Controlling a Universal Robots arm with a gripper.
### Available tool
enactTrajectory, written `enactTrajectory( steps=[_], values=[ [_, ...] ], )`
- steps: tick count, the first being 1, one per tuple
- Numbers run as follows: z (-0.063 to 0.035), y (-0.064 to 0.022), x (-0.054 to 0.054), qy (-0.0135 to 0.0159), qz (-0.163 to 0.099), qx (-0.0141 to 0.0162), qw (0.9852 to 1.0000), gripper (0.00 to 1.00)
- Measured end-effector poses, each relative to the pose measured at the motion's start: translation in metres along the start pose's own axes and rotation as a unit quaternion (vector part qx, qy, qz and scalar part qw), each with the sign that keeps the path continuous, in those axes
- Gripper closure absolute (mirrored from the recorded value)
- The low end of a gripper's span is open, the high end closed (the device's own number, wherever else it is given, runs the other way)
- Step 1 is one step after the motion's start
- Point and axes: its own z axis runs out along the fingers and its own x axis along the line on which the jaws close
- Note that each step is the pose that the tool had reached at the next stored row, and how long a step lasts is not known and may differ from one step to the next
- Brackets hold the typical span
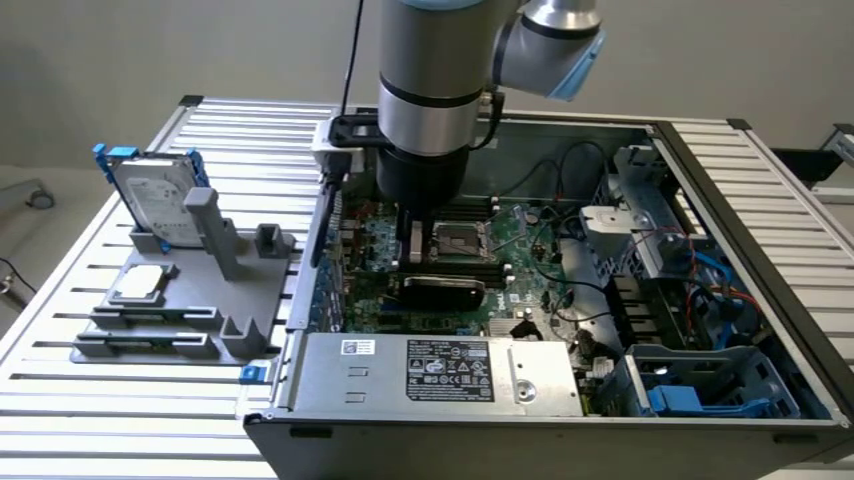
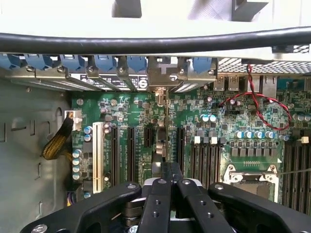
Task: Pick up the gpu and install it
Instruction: 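Press down on the gpu until it lock into place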
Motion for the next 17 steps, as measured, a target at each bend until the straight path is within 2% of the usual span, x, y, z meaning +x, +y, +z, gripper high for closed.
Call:
enactTrajectory(
  steps=[17],
  values=[
    [0.0063,-0.0001,-0.0035,0.0,0.0,0.0001,1.0,0.89]
  ],
)
